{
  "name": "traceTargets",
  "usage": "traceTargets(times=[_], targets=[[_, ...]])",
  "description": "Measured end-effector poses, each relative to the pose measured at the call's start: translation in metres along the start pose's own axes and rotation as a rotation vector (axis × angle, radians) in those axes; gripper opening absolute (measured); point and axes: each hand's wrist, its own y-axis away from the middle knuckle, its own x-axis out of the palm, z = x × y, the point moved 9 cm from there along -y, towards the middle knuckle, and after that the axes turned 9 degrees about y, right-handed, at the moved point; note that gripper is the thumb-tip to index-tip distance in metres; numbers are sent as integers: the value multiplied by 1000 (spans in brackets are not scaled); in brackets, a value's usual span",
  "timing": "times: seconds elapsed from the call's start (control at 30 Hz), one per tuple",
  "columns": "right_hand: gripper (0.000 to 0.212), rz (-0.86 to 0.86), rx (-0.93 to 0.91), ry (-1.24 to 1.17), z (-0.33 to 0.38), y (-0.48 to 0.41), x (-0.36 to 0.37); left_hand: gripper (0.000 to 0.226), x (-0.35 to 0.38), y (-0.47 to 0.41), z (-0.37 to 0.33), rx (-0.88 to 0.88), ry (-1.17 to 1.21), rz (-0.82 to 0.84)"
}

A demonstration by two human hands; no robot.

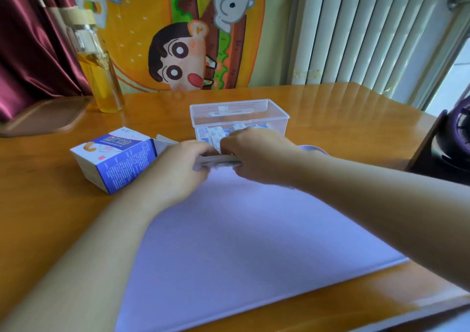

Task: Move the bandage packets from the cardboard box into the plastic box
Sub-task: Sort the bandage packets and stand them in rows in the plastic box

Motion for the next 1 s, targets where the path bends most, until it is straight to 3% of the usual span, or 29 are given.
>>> traceTargets(times=[0.07, 0.2, 0.3, 0.43, 0.67, 0.9, 1.0], targets=[[31, -7, -33, -2, 13, -4, 10, 37, -3, 0, 14, -38, -114, 50], [71, 278, -119, -273, 27, 10, 32, 48, 2, 7, 47, -194, -62, 219], [58, 265, -82, -387, 13, 8, 28, 45, -6, 7, 49, -207, 30, 188], [37, 193, 29, -429, -9, -5, 35, 37, -4, 4, 46, -179, -26, 120], [51, 307, 131, -459, -5, -33, 73, 58, 14, 5, 53, -211, -73, 160], [18, 407, 134, -608, -7, -36, 84, 65, 14, 5, 56, -242, -30, 192], [16, 400, 134, -615, -8, -36, 85, 60, 15, 5, 57, -251, -15, 221]])
